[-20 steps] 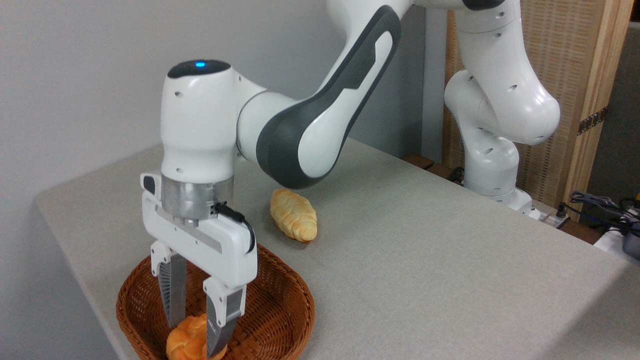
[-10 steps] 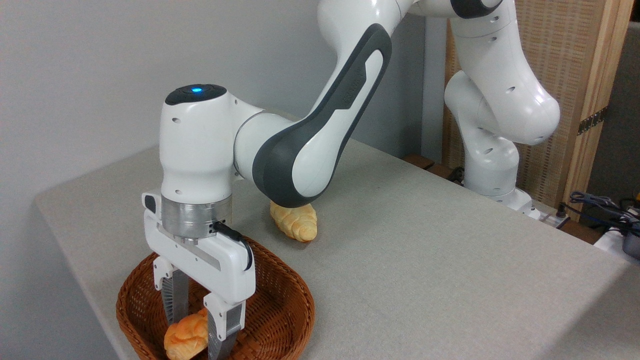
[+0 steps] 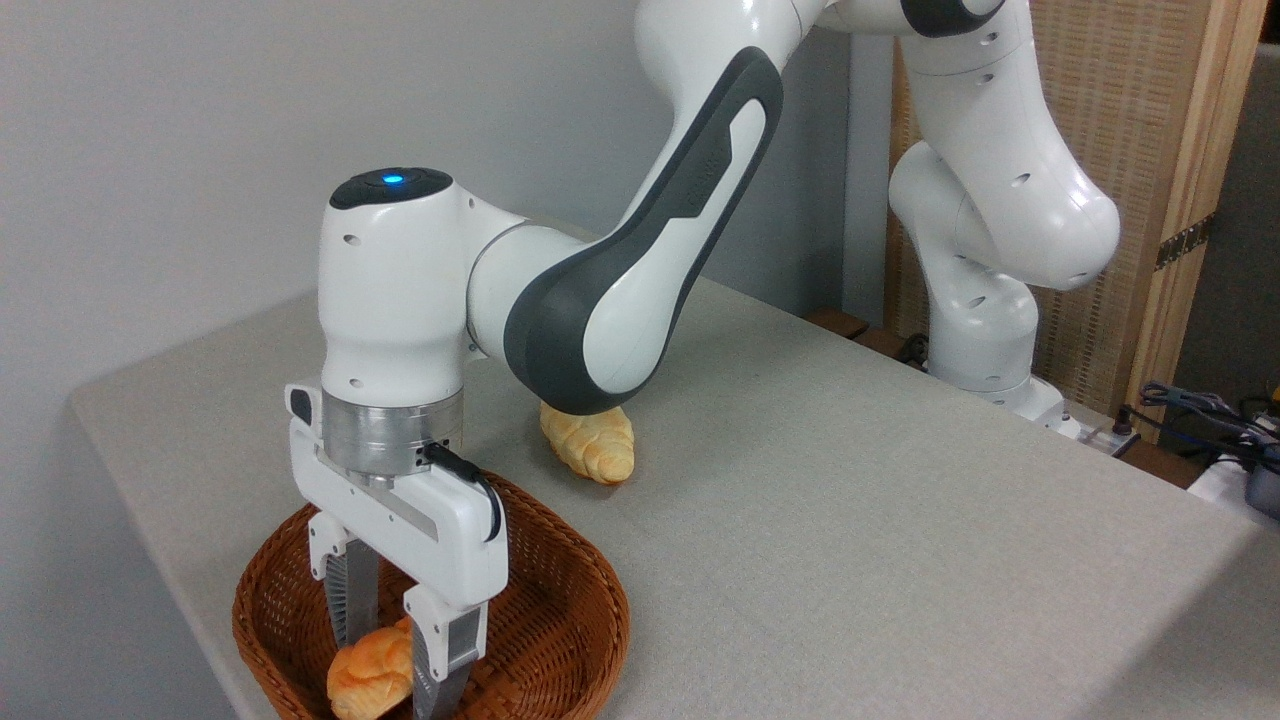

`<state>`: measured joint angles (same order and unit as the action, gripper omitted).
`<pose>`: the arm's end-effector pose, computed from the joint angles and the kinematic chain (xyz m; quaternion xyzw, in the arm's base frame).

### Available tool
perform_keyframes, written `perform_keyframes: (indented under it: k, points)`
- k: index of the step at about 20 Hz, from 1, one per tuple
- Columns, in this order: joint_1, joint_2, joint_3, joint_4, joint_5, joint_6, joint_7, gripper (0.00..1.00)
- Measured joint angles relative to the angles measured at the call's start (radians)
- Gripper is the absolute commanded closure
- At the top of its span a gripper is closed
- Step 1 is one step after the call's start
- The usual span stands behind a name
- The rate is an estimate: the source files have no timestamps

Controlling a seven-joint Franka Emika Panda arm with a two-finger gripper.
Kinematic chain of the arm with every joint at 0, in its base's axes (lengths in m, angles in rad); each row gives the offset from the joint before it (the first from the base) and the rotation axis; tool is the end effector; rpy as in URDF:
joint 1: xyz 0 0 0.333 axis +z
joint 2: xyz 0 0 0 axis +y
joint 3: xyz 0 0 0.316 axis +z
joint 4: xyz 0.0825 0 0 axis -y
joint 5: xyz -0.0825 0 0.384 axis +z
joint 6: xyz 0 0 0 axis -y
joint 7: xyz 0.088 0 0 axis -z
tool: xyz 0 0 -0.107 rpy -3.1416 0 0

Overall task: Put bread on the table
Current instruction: 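Close the gripper on the orange bun inside the basket, then lift the orange bun out of the basket toward the croissant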

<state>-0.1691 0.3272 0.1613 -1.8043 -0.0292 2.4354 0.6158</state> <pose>0.6643 -0.0142 0.3982 -0.9408 0.3018 -0.1424 0.0591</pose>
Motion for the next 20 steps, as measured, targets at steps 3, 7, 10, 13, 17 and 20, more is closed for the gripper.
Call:
perform_keyframes:
  k: [3, 7, 10, 13, 17, 20]
  points:
    - [0.000, 0.000, 0.000, 0.000, 0.000, 0.000, 0.001, 0.58]
    - [-0.002, -0.001, 0.000, 0.004, 0.000, 0.000, 0.001, 0.58]
    - [-0.002, -0.013, 0.000, 0.009, 0.000, 0.000, 0.001, 0.56]
    - [-0.005, -0.058, -0.001, 0.011, 0.000, -0.044, 0.001, 0.54]
    - [-0.010, -0.151, -0.023, 0.012, 0.000, -0.206, 0.001, 0.48]
    - [-0.012, -0.216, -0.033, 0.013, 0.000, -0.343, 0.001, 0.45]
